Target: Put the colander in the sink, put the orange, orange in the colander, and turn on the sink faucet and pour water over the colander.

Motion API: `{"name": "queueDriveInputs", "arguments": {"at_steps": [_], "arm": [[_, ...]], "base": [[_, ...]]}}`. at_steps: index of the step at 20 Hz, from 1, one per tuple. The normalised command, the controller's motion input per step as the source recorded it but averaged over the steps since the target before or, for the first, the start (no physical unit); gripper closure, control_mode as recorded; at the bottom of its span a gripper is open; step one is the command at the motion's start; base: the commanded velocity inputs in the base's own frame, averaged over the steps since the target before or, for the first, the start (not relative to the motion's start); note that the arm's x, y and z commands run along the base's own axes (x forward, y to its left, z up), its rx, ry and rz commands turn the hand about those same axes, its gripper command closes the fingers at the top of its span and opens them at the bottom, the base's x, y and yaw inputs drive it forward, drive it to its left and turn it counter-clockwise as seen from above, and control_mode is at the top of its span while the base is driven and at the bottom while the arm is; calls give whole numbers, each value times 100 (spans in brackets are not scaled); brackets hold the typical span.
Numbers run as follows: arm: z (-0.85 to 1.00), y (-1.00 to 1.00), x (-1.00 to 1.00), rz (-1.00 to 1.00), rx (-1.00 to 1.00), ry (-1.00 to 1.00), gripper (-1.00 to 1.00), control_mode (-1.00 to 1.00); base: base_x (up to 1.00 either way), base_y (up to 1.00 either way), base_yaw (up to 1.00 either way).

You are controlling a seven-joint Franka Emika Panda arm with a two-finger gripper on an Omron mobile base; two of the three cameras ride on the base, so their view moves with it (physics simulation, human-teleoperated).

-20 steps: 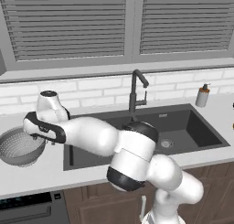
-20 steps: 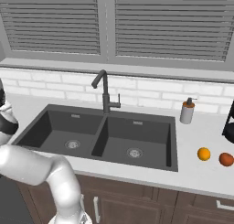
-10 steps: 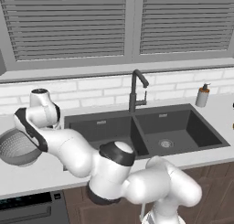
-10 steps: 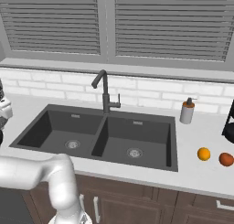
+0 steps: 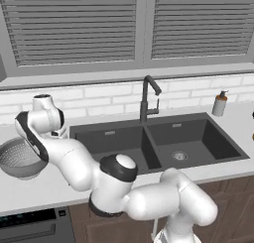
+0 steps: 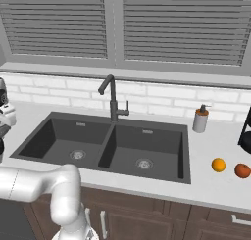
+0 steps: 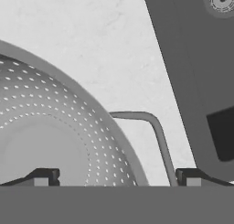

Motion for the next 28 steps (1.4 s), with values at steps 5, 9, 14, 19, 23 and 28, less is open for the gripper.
{"name": "queueDriveInputs", "arguments": {"at_steps": [5, 9, 14, 19, 23, 28], "arm": [[-30, 0, -1, 0, 0, 2, -100, -100], [-24, 0, -2, 0, 0, 0, -100, -100], [-28, 9, -1, -1, 0, 0, -100, -100], [-37, 17, 0, 0, 0, 0, -100, -100], [-38, 29, 0, 0, 0, 0, 100, -100], [-34, 30, 0, 0, 2, 0, 100, -100]], "base": [[0, 0, 0], [0, 0, 0], [0, 0, 0], [0, 0, 0], [0, 0, 0], [0, 0, 0]]}}
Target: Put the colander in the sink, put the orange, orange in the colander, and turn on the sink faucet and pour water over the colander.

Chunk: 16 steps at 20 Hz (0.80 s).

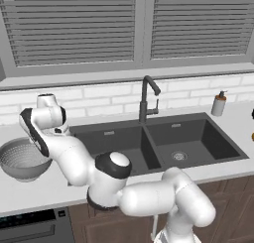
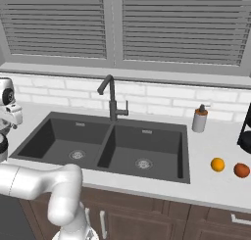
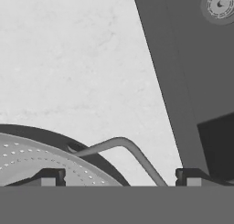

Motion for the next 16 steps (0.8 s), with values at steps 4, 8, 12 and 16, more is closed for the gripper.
{"name": "queueDriveInputs", "arguments": {"at_steps": [4, 8, 12, 16], "arm": [[-29, 27, 0, 0, 9, 0, 100, -100], [-22, 19, -3, 0, 15, 0, 100, -100], [-3, 3, -4, 0, 6, 0, 100, -100], [19, -9, -8, -1, 0, -2, 100, -100]], "base": [[0, 0, 0], [0, 0, 0], [0, 0, 0], [0, 0, 0]]}}
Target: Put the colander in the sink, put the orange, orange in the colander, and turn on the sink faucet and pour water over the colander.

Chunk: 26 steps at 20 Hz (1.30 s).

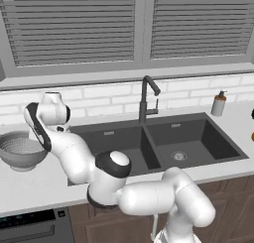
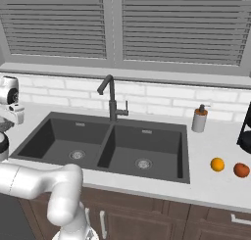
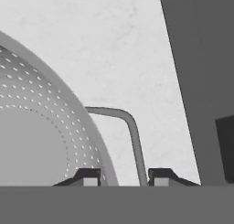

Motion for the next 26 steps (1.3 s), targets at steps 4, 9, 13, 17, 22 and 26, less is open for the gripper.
{"name": "queueDriveInputs", "arguments": {"at_steps": [4, 9, 13, 17, 22, 26], "arm": [[31, -20, -18, -1, -1, -9, 100, -100], [27, -38, -33, -2, -4, -15, 100, -100], [19, -61, -37, -6, -5, -18, 100, -100], [10, -64, -12, -18, -4, -7, 100, -100], [8, -73, 0, -23, 0, 0, 100, -100], [0, -84, 0, -23, -2, 2, 100, -100]], "base": [[0, 0, 0], [0, 0, 0], [0, 0, 0], [0, 0, 0], [0, 0, 0], [0, 0, 0]]}}
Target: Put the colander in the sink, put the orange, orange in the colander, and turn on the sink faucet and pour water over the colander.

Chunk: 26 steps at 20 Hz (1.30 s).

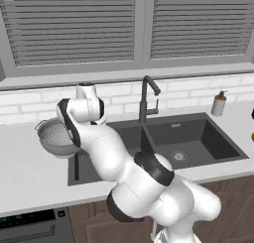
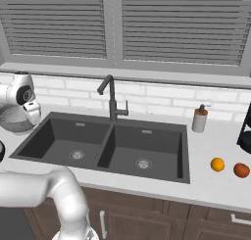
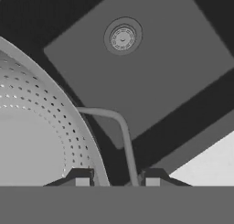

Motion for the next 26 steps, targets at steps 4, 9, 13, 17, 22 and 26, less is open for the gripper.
{"name": "queueDriveInputs", "arguments": {"at_steps": [4, 9, 13, 17, 22, 26], "arm": [[0, -80, 5, -15, -8, 4, 100, -100], [0, -74, 0, -1, -21, 4, 100, -100], [-14, -33, 20, 0, -32, 24, 100, -100], [-6, -41, 12, 0, -25, 14, 100, -100], [-8, -45, 0, 0, -6, 1, 100, -100], [-6, -41, 0, 0, 0, 0, 100, -100]], "base": [[0, 0, 0], [0, 0, 0], [0, 0, 0], [0, 0, 0], [0, 0, 0], [0, 0, 0]]}}
